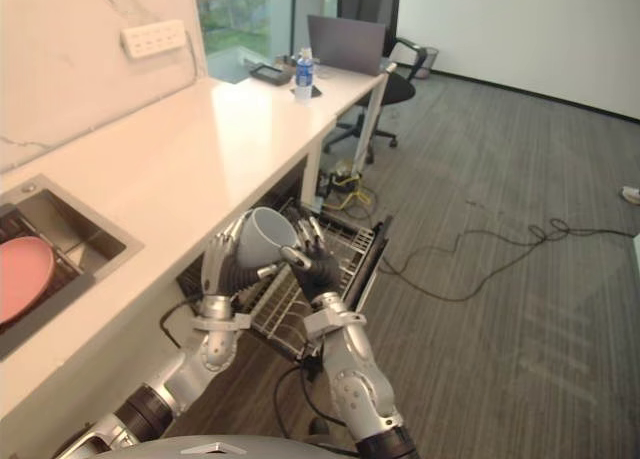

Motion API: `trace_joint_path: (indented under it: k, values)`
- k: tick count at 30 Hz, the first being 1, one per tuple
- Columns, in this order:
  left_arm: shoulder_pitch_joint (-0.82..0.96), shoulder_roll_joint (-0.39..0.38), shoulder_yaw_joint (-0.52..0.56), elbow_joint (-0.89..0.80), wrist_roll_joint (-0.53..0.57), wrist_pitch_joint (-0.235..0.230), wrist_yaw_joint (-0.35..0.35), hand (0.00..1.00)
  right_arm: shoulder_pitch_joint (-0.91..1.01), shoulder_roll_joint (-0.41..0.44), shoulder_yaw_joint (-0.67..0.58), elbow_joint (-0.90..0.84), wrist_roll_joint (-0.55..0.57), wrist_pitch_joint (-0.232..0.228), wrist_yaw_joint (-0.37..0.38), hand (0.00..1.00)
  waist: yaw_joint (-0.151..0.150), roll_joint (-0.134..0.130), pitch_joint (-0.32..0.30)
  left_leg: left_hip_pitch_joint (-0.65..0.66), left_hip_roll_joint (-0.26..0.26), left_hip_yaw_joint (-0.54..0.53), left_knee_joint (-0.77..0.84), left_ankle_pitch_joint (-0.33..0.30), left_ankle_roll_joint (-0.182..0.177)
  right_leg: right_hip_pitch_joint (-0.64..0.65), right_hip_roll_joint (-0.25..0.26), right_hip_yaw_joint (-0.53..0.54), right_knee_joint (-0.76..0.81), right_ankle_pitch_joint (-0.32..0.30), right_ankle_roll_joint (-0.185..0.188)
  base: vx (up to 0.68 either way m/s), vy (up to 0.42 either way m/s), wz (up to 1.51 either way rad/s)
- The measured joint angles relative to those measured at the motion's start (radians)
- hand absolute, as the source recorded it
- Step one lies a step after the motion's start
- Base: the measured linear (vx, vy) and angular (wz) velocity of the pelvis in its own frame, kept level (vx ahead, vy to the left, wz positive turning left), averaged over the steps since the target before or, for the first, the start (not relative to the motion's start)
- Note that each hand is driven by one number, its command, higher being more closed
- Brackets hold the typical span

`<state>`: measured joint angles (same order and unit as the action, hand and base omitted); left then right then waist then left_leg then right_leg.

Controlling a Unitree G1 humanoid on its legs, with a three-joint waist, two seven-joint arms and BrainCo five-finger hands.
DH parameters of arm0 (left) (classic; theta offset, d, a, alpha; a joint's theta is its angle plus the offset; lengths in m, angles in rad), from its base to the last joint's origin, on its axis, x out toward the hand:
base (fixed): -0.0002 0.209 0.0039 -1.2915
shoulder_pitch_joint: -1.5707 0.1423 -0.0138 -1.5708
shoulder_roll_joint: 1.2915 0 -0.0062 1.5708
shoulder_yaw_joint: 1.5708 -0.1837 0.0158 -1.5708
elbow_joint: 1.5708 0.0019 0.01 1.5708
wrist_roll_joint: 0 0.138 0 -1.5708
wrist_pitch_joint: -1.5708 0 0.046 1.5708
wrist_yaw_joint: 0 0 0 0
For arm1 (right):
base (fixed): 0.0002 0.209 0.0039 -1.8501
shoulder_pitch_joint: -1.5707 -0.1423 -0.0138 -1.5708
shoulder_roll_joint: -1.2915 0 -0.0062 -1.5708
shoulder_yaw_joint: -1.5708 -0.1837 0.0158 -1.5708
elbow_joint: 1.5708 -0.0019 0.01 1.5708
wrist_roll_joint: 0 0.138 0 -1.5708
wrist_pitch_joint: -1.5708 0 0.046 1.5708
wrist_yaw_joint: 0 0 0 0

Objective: Walk over to the sink, pick up the cup, carry it to the dishwasher, place the cup inside the dishwasher, then close the dishwasher door

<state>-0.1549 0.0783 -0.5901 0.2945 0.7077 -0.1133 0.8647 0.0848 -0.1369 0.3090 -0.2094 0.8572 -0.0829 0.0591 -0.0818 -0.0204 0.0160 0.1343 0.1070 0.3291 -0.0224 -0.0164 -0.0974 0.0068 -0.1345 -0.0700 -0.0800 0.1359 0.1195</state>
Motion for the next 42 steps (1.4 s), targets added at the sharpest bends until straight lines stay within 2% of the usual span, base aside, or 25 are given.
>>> trace_joint_path:
  k: [4, 11, 15, 25, 30, 35, 42]
  values:
    - [0.0, 0.0, -0.006, 0.003, 0.005, 0.016, 0.003, 1.0, 0.0, 0.0, 0.006, 0.0, -0.01, 0.003, -0.021, 0.0, -0.001, -0.001, -0.01, 0.001, 0.001, -0.001, 0.0, 0.002, -0.001, 0.001, 0.0, -0.002, 0.0, 0.0, 0.0, 0.0, 0.0, 0.0]
    - [-0.001, 0.0, -0.024, 0.032, 0.005, 0.029, 0.011, 1.0, -0.013, 0.0, 0.038, 0.002, -0.089, 0.023, -0.137, 0.0, -0.002, -0.01, -0.03, 0.006, 0.001, -0.005, -0.002, 0.002, -0.001, 0.008, -0.001, -0.009, 0.0, 0.0, 0.0, -0.03, -0.009, 0.01]
    - [-0.002, -0.002, -0.054, 0.032, 0.005, 0.035, 0.021, 1.0, -0.021, 0.005, 0.043, 0.002, -0.118, 0.041, -0.192, 0.0, -0.001, -0.012, -0.038, 0.013, 0.0, -0.016, -0.034, 0.025, -0.001, 0.008, -0.001, -0.035, 0.0, 0.001, -0.002, -0.03, -0.022, 0.08]
    - [-0.021, -0.003, -0.068, 0.032, 0.002, 0.078, 0.021, 1.0, -0.067, 0.015, 0.044, 0.034, -0.12, 0.05, -0.332, 0.0, -0.001, -0.012, -0.038, 0.02, 0.001, -0.029, -0.036, 0.028, -0.001, 0.025, -0.002, -0.053, 0.0, -0.005, -0.01, -0.01, -0.006, 0.03]
    - [-0.022, -0.002, -0.085, 0.032, 0.002, 0.107, 0.02, 1.0, -0.071, 0.018, 0.041, 0.034, -0.119, 0.074, -0.37, 0.0, -0.001, -0.018, -0.04, 0.02, 0.005, -0.037, -0.039, 0.029, -0.001, 0.029, -0.008, -0.058, 0.0, -0.003, -0.009, -0.01, -0.002, 0.03]
    - [-0.022, -0.001, -0.09, 0.032, 0.0, 0.113, 0.017, 1.0, -0.072, 0.023, 0.037, 0.034, -0.115, 0.089, -0.369, 0.0, -0.002, -0.033, -0.039, 0.02, 0.005, -0.052, -0.052, 0.039, -0.003, 0.033, -0.008, -0.074, 0.0, -0.003, -0.009, -0.01, -0.008, 0.08]
    - [-0.034, 0.001, -0.098, 0.032, 0.0, 0.115, 0.019, 1.0, -0.088, 0.023, 0.04, 0.034, -0.016, 0.108, -0.363, 0.0, -0.002, -0.038, -0.036, 0.02, 0.007, -0.051, -0.052, 0.039, -0.003, 0.033, -0.007, -0.075, 0.0, -0.004, -0.01, 0.0, -0.001, 0.01]
